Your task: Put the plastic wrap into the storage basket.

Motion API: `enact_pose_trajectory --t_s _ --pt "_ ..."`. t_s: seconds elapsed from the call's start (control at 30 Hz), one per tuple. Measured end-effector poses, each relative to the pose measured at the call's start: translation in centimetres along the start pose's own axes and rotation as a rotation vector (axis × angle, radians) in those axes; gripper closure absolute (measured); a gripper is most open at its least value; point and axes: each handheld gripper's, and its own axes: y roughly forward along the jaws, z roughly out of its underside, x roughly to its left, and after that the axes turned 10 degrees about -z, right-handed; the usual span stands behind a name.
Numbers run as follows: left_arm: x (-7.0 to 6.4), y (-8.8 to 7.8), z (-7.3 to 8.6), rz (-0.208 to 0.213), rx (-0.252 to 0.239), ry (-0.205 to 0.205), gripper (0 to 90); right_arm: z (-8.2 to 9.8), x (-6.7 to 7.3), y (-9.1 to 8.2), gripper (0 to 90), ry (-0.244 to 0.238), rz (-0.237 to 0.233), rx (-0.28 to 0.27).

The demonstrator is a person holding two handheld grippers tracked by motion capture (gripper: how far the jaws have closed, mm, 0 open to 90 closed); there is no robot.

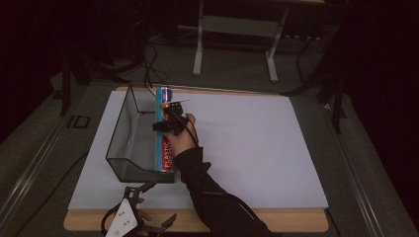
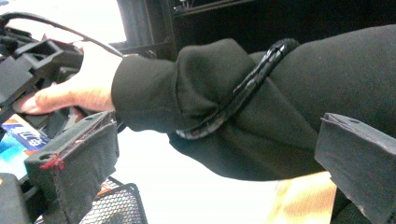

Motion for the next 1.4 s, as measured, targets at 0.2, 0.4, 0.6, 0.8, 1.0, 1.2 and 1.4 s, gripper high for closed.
enact_pose_trajectory --t_s 0.2,0.4,0.6,0.8,1.0,1.2,1.4 --pt "0.0 0.1 0.1 0.004 0.006 -0.002 0.4 -0.2 -1.0 -1.1 15.8 -0.012 -0.065 0.010" --pt "0.0 0.2 0.1 0.004 0.008 -0.003 0.4 -0.3 -1.2 -3.0 16.3 -0.074 -0.085 -0.016" --pt "-0.1 0.3 0.2 0.007 0.016 -0.002 0.4 -0.4 -1.4 -5.1 16.4 -0.128 -0.087 -0.024" --pt "-0.1 0.3 0.2 0.007 0.015 -0.006 0.4 -0.4 -2.8 -7.6 16.5 -0.152 -0.082 -0.042" --pt "-0.2 0.6 0.2 0.012 0.023 -0.006 0.4 0.5 -3.9 -10.4 18.0 -0.225 -0.032 -0.069" --pt "-0.2 0.7 0.2 0.013 0.026 -0.006 0.4 1.9 -5.1 -12.3 17.6 -0.276 -0.004 -0.079" --pt "-0.3 0.8 0.3 0.017 0.031 0.000 0.4 3.7 -7.2 -13.9 16.2 -0.280 -0.010 -0.069"
